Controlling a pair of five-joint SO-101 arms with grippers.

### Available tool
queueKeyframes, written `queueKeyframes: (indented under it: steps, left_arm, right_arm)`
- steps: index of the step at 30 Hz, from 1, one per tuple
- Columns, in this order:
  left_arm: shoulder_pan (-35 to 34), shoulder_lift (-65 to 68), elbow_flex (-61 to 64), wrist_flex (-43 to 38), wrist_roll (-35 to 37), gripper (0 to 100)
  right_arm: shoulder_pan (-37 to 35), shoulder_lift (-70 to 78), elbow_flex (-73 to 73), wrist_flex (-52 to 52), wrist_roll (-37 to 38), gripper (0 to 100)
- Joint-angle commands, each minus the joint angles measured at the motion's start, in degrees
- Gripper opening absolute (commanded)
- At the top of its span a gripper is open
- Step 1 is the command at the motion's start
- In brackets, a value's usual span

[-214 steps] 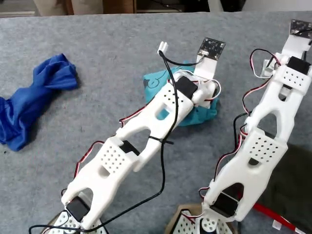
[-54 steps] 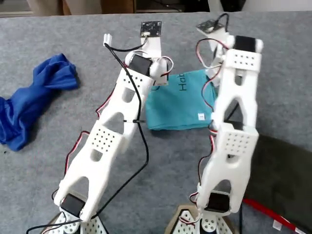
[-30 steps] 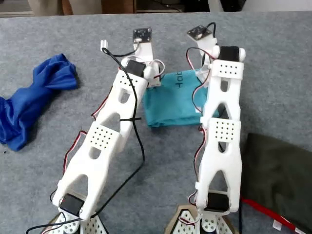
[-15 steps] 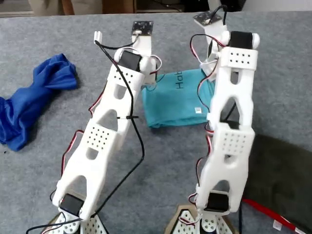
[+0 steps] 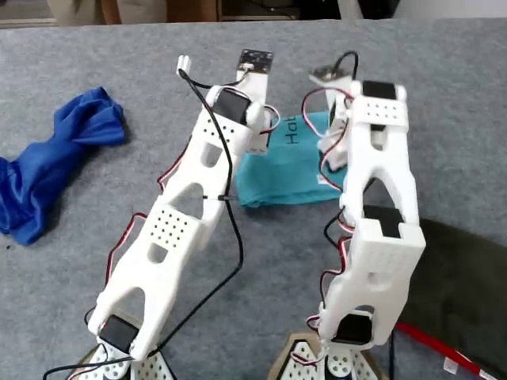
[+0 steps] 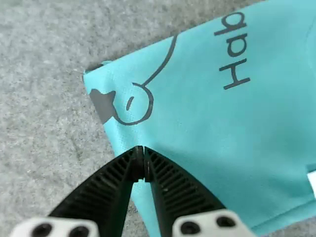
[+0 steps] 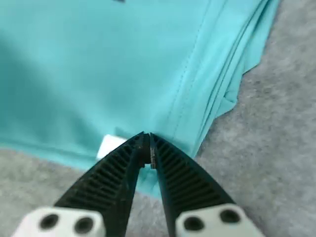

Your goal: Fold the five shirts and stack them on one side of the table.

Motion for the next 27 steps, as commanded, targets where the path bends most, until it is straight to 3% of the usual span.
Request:
queueKeyframes:
  steps: [1,9,20,24,27]
  left_arm:
    - [-0.09,-2.42,0.09,0.35,0.0,2]
    - [-0.18,3.82,-0.53,-0.79,0.0,2]
    - [-3.6,-0.4,-4.92,-0.7,0.0,2]
    - [-4.84,-0.4,-4.84,-0.7,0.09,13]
    - [-6.24,-0.4,-4.84,-0.79,0.26,20]
  right_arm:
    - [2.42,-3.91,4.53,-5.71,0.18,0.5]
    - [2.33,-4.26,5.67,-8.88,1.76,0.5]
    - [2.33,-7.08,-12.44,8.62,1.49,0.8]
    - [2.68,-7.25,-13.49,12.4,-0.97,1.0]
    - [2.77,-7.08,-12.53,14.42,-1.93,7.6]
